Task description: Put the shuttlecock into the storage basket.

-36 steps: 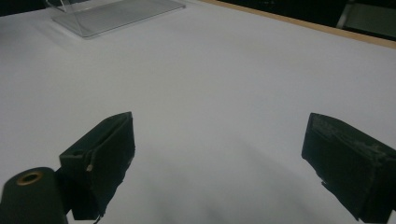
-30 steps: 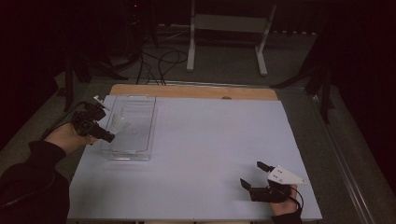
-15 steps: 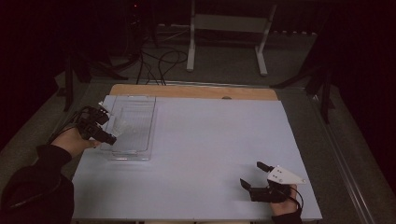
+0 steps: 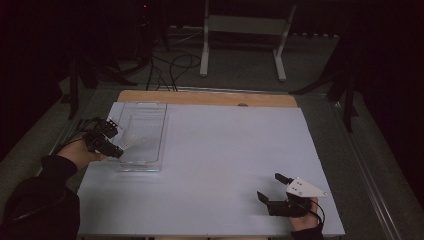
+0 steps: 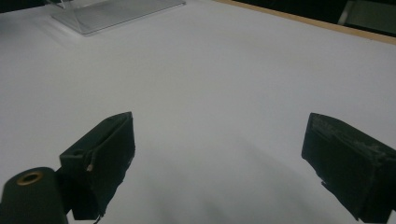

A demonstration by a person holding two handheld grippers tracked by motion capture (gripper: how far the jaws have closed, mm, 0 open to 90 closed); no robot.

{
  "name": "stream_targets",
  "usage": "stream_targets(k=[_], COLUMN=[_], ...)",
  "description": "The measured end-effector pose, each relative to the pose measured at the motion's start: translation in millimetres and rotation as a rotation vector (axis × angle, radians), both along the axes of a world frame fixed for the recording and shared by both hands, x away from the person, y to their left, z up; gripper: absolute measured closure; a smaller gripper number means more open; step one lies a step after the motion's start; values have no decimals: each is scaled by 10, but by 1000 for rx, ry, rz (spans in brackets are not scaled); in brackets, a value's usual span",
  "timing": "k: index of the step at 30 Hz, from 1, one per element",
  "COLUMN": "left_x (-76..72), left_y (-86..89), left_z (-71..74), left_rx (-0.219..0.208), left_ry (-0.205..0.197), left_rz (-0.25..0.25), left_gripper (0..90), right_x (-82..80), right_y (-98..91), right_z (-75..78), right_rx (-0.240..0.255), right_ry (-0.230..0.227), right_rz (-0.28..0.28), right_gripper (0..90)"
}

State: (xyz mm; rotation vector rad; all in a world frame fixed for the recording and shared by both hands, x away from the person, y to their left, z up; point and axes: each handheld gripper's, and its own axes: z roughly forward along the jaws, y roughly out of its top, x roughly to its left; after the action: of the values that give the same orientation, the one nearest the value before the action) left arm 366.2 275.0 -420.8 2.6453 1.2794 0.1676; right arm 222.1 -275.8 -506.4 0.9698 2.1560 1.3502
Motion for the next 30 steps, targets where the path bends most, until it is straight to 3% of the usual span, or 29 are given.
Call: stream_targets(k=[14, 23, 30], left_x=[95, 131, 113], left_y=[6, -38, -42], left_z=[-62, -44, -9], left_rx=[11, 47, 37], left_ry=[48, 40, 51], left_rz=[-3, 14, 9], left_gripper=[661, 660, 634], right_x=[-6, -7, -5], right_y=[-3, -10, -8], right_z=[5, 7, 5], right_rx=[2, 1, 0], right_ry=[0, -2, -1], right_rz=[-2, -6, -4], right_gripper=[97, 97, 97])
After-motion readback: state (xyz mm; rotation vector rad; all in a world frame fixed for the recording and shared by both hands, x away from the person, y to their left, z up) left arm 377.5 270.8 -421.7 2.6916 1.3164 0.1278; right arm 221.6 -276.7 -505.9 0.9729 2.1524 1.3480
